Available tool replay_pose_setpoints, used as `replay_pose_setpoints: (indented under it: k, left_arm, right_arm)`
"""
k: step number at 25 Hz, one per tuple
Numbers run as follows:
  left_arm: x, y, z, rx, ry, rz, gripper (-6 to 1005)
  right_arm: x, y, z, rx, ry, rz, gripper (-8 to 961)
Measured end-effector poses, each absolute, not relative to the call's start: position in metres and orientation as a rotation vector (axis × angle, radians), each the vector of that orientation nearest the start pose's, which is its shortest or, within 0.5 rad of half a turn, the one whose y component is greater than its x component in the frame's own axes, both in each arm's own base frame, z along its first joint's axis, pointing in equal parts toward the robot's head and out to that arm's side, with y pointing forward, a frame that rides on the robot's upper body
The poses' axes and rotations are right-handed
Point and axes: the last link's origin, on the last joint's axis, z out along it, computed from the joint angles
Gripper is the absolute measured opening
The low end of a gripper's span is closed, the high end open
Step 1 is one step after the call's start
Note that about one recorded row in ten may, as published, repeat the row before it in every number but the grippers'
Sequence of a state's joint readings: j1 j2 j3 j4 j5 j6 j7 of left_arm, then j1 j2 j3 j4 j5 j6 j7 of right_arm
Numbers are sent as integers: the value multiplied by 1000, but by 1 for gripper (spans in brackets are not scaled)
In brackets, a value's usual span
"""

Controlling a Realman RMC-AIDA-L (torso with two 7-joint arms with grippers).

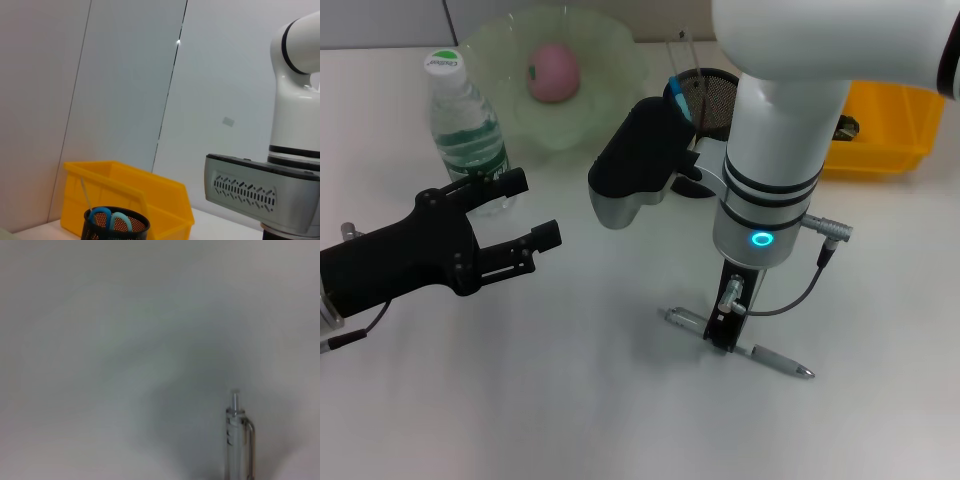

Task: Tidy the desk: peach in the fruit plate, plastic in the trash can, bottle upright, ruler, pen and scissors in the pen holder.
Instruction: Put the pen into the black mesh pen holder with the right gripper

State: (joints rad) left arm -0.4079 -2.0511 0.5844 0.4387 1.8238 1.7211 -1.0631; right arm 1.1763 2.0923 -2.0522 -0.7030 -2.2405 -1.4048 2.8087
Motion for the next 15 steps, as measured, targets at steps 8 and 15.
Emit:
replay_pose_setpoints:
  k: [8, 15]
  left_arm:
    - [-288, 279, 4, -2545, -512, -1057, 829]
    - [-288, 278, 4, -2546, -512, -1058, 829]
  right_arm:
    - [119, 337, -124, -2728, 672, -1170, 121]
    - [119, 336, -125, -2732, 662, -1173, 122]
